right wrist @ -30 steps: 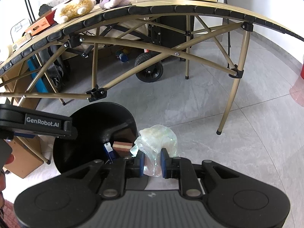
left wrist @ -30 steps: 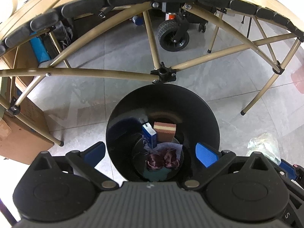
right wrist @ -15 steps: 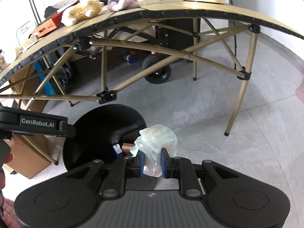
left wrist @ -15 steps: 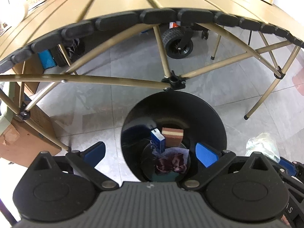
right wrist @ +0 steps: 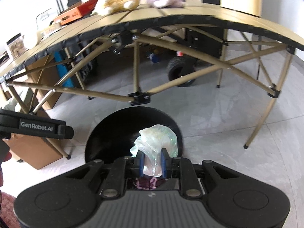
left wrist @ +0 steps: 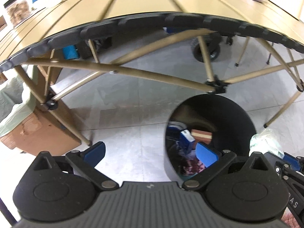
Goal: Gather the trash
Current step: 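Lower the plastic bag into the black bin and open the right gripper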
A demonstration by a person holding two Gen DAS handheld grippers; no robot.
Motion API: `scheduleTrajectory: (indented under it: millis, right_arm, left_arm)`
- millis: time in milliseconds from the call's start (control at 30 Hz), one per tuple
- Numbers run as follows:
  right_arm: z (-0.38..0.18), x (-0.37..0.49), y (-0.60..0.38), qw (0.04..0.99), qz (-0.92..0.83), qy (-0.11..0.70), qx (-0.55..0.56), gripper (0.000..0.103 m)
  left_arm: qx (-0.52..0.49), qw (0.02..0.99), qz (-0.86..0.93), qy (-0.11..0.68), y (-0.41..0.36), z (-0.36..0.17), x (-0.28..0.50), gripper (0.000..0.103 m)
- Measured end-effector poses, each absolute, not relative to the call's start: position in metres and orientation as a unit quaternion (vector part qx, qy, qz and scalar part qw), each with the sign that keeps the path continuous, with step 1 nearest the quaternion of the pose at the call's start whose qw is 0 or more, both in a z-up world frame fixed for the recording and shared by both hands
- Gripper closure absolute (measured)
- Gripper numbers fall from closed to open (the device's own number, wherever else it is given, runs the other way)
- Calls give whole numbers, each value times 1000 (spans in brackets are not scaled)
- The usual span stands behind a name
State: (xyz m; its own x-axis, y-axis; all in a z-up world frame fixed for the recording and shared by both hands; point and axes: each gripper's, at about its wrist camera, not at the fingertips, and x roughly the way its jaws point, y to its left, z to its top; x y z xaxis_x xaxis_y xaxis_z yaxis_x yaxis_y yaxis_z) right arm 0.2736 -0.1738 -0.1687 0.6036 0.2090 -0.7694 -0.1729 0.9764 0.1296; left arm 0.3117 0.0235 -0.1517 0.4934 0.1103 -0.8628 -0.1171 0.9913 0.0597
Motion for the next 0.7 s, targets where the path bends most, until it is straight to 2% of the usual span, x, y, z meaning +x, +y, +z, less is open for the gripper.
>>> scheduleTrajectory:
  millis: [333, 700]
  right_arm:
    - [-188, 300, -127, 878, 149, 456, 3, 86]
    - [-203, 318, -104, 870, 143, 473, 3, 85]
  left_arm:
    - [-22, 855, 114, 506, 67, -158, 310, 0]
    - [-31, 848, 133, 512, 80, -160, 309, 0]
